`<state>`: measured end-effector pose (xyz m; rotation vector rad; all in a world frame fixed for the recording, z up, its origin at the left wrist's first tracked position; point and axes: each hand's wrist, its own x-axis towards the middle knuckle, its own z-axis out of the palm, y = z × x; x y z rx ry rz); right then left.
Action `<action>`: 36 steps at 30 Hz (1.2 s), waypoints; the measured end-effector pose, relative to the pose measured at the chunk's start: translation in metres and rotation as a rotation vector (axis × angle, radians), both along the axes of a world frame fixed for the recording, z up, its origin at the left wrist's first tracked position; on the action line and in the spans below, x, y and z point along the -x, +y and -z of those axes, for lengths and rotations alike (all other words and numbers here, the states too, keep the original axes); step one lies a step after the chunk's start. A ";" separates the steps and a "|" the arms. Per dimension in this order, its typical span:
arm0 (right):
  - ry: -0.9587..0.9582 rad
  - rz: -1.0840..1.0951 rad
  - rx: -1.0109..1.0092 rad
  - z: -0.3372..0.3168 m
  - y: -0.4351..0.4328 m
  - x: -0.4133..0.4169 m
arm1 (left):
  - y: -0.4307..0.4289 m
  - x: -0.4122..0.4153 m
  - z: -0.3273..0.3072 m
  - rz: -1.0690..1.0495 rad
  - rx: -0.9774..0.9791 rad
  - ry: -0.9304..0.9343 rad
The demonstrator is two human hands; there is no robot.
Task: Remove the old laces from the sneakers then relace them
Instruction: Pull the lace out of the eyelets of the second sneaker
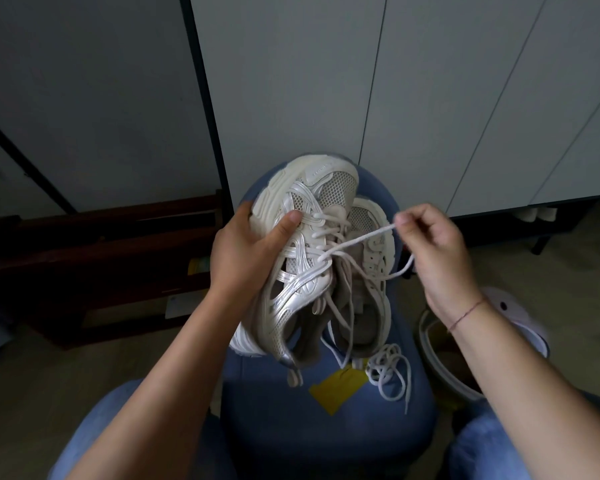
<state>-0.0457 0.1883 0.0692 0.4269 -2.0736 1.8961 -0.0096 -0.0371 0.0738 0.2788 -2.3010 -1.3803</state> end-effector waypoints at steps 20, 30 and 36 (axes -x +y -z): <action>-0.018 0.109 -0.064 -0.006 -0.003 -0.003 | 0.002 0.001 -0.002 -0.004 0.008 0.011; 0.391 -0.145 -0.630 0.004 -0.032 -0.022 | 0.008 -0.001 0.002 0.018 0.090 0.015; 0.087 -0.327 -0.304 0.008 -0.031 -0.023 | 0.010 -0.003 0.000 0.025 0.063 0.014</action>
